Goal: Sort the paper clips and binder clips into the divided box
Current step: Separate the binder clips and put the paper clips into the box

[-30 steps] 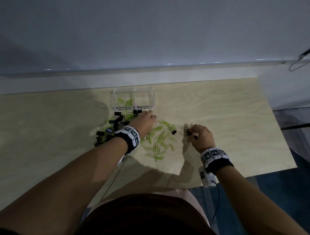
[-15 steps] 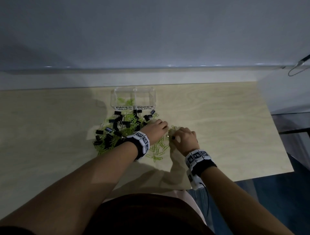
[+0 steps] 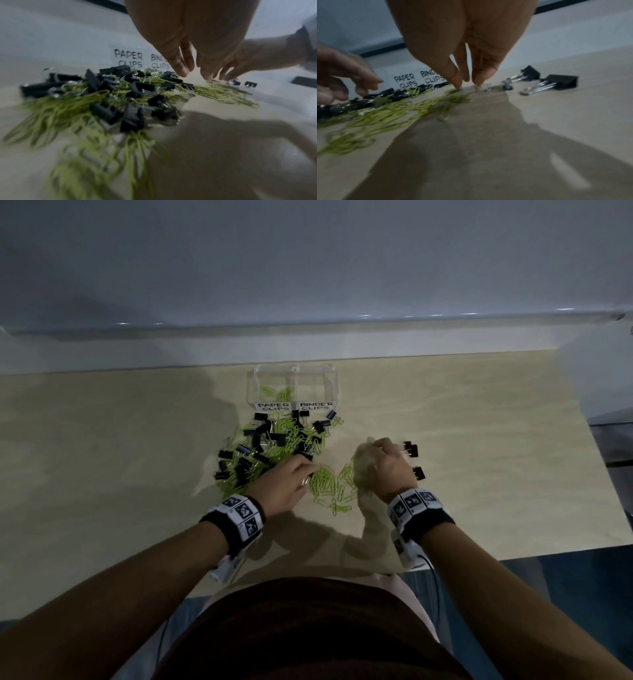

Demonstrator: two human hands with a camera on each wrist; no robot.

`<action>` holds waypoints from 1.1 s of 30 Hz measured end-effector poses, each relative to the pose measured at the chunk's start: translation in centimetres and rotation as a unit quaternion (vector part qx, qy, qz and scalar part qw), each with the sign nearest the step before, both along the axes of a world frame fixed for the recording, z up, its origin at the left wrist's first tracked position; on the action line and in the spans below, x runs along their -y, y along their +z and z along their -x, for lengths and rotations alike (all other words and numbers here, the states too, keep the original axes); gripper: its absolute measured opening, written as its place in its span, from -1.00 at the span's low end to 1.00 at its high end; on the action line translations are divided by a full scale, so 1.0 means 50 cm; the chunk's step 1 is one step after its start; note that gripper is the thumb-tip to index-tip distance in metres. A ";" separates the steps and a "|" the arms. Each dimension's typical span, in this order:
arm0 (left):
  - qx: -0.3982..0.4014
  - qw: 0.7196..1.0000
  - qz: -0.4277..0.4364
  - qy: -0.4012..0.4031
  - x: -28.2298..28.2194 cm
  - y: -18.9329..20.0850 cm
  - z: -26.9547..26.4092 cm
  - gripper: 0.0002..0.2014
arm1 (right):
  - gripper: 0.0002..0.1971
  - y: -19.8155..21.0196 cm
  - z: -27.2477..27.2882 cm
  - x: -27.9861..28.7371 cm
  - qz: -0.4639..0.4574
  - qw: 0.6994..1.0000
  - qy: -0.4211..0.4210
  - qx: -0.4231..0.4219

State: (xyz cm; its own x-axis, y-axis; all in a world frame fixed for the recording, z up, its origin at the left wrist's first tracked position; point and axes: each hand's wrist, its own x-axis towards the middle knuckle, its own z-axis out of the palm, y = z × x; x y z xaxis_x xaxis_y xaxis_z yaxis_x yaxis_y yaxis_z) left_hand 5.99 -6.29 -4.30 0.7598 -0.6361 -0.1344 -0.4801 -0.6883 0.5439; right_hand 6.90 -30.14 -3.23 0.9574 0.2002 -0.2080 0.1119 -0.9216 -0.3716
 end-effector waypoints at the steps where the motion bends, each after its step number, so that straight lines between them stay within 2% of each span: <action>1: -0.028 0.999 -0.001 0.021 -0.004 0.003 0.006 -0.44 | -0.74 0.005 -0.001 -0.013 0.001 1.000 -0.003 -0.025; 3: -0.112 0.992 -0.032 0.055 -0.003 0.005 0.018 -0.33 | -0.70 0.009 0.008 -0.036 -0.002 0.998 -0.032 -0.060; 5: -0.155 0.983 -0.061 0.078 0.008 0.002 0.027 -0.25 | -0.70 0.011 0.028 -0.057 -0.029 0.998 -0.003 -0.058; 8: -0.130 0.985 -0.081 0.084 0.029 -0.008 0.030 -0.25 | -0.55 0.005 0.059 -0.066 -0.073 0.992 0.073 -0.069; 10: -0.098 0.987 -0.098 0.080 0.040 -0.008 0.023 -0.24 | -0.49 -0.003 0.069 -0.049 -0.086 0.992 0.067 -0.057; 12: -0.063 0.989 -0.120 0.062 0.052 -0.005 0.017 -0.22 | -0.29 -0.005 0.074 -0.028 -0.050 0.996 0.049 -0.056; 14: -0.038 0.990 -0.129 0.029 0.068 -0.001 0.013 -0.20 | -0.04 -0.006 0.076 -0.017 0.005 0.995 0.040 -0.091; 16: -0.036 0.990 -0.137 -0.006 0.083 0.004 0.007 -0.20 | 0.04 -0.008 0.073 -0.020 0.031 0.992 0.035 -0.119; 19: -0.046 0.991 -0.128 -0.018 0.100 0.016 -0.011 -0.41 | -0.06 -0.009 0.056 -0.037 0.006 0.994 0.045 -0.100; 23: -0.024 0.991 -0.129 -0.020 0.105 0.024 -0.027 -0.69 | -0.35 -0.018 0.028 -0.054 -0.027 0.993 0.074 -0.090; 27: -0.014 0.989 -0.147 -0.028 0.095 0.026 -0.029 -0.70 | -0.70 -0.016 0.014 -0.062 -0.040 0.993 0.107 -0.043; 30: -0.014 0.988 -0.152 -0.036 0.079 0.023 -0.031 -0.69 | -0.72 -0.015 0.010 -0.067 -0.044 0.989 0.138 -0.011; 33: -0.042 0.993 -0.114 0.009 0.057 0.027 -0.034 -0.74 | -0.74 -0.006 -0.003 -0.067 -0.038 0.992 0.112 -0.043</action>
State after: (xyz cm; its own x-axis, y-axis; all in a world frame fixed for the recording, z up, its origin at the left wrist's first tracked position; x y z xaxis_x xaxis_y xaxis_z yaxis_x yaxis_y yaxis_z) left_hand 7.68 -9.15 -2.96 0.7510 -0.5681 -0.3366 -0.4260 -0.8063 0.4103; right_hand 7.03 -26.79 -3.53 0.8666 0.4240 -0.2630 0.2758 -0.8464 -0.4557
